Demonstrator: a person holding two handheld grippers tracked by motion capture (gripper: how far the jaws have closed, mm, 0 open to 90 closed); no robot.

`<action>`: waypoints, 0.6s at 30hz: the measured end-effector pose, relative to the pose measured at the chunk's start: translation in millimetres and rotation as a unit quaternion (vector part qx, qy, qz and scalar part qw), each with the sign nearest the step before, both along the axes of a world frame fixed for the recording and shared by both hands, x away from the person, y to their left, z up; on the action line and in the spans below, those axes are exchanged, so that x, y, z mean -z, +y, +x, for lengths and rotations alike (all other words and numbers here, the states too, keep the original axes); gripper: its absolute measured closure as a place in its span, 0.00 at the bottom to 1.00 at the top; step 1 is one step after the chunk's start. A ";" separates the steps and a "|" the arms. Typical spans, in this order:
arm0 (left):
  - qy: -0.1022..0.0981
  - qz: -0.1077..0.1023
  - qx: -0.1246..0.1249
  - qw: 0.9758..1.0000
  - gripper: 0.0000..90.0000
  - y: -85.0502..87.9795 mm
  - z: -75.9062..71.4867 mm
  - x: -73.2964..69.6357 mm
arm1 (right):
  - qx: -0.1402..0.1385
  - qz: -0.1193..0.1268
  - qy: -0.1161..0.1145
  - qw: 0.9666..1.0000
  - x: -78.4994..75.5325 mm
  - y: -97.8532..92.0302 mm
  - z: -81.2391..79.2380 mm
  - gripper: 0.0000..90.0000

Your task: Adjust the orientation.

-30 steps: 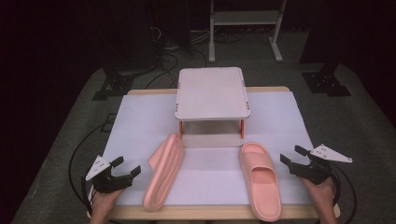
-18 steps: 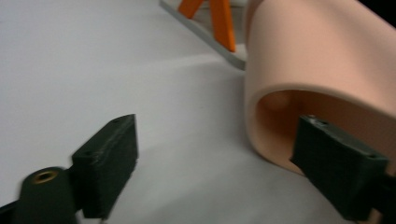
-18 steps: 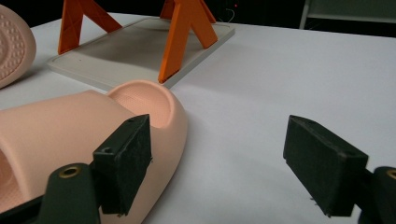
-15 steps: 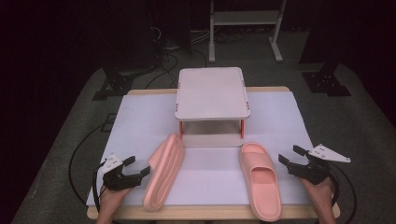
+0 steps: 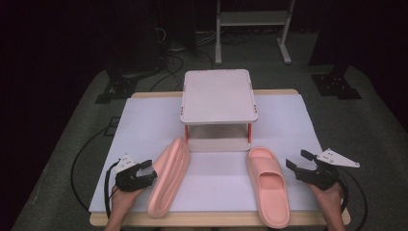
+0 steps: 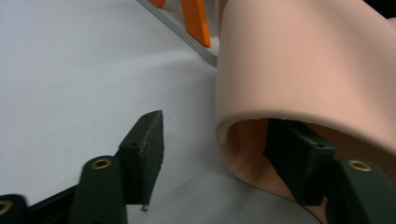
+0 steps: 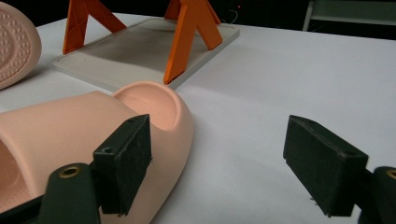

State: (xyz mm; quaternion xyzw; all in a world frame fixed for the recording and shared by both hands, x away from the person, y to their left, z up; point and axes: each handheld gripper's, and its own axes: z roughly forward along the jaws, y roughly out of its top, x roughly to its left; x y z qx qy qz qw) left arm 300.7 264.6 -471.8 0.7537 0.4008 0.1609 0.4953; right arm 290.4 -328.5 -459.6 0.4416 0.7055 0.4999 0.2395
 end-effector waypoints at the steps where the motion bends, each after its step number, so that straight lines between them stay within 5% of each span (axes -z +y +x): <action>1: 0.003 0.000 0.001 1.000 0.47 -1.5 0.2 0.2 | -0.002 0.000 0.001 1.000 0.1 0.1 0.2 0.25; 18: 0.004 -0.022 0.002 1.000 0.62 -5.6 0.4 -1.4 | -0.008 -0.003 0.005 1.000 0.9 4.0 1.1 0.26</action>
